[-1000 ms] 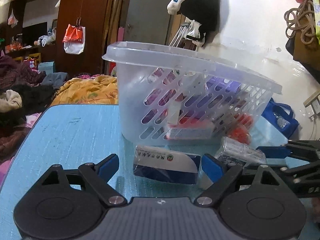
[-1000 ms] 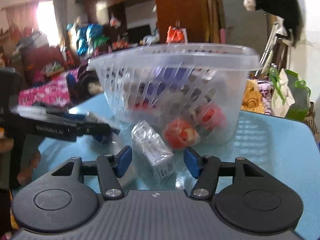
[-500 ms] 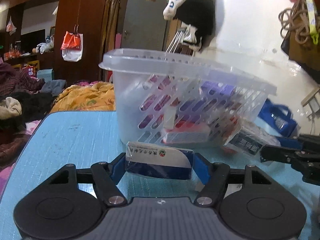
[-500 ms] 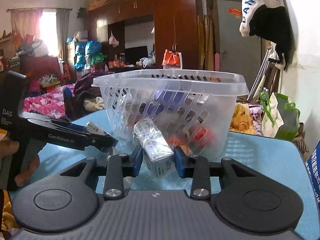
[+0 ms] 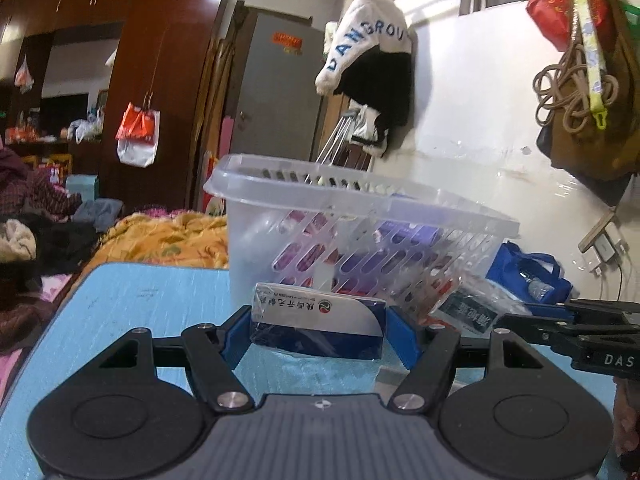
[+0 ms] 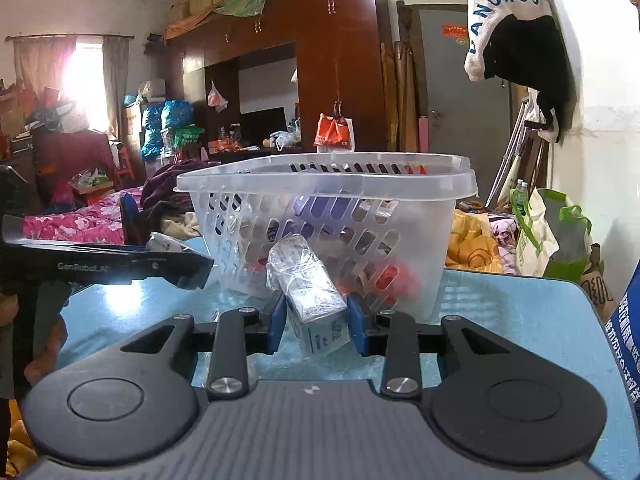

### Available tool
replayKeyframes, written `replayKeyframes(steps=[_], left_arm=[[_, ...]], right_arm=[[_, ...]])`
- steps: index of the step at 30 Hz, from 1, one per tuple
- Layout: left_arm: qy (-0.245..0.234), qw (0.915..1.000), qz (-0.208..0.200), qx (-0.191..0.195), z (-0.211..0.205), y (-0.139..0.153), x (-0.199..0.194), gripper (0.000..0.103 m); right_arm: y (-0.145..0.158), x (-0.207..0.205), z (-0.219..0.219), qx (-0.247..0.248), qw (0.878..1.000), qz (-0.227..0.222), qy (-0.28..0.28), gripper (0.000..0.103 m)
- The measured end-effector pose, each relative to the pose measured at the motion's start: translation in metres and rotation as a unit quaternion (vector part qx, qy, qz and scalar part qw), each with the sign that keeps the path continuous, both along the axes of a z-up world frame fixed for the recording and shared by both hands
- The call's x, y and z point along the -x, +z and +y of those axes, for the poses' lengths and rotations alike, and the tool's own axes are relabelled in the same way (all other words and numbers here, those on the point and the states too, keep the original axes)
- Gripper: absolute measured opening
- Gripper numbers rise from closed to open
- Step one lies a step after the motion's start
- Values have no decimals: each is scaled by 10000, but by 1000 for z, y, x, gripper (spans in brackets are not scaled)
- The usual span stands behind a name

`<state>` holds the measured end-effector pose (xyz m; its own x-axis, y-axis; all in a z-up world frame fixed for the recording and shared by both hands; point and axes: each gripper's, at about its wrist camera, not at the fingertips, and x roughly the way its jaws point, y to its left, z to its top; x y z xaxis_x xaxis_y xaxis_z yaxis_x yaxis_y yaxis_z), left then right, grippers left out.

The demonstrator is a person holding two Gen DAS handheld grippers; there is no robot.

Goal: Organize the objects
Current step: 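Grasp a white-and-blue box with the left gripper while the right gripper grasps a clear-wrapped box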

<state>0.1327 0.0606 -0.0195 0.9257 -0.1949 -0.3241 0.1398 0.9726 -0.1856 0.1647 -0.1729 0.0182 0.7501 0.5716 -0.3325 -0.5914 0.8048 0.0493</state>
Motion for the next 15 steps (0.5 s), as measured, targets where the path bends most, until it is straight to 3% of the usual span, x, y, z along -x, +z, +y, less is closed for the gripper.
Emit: replayKeyframes(steps=[15], left_arm=[[-39, 9995, -283, -111, -5, 3, 9, 73]], right_arm=[[1, 1, -1, -71, 10000, -39, -27, 36]])
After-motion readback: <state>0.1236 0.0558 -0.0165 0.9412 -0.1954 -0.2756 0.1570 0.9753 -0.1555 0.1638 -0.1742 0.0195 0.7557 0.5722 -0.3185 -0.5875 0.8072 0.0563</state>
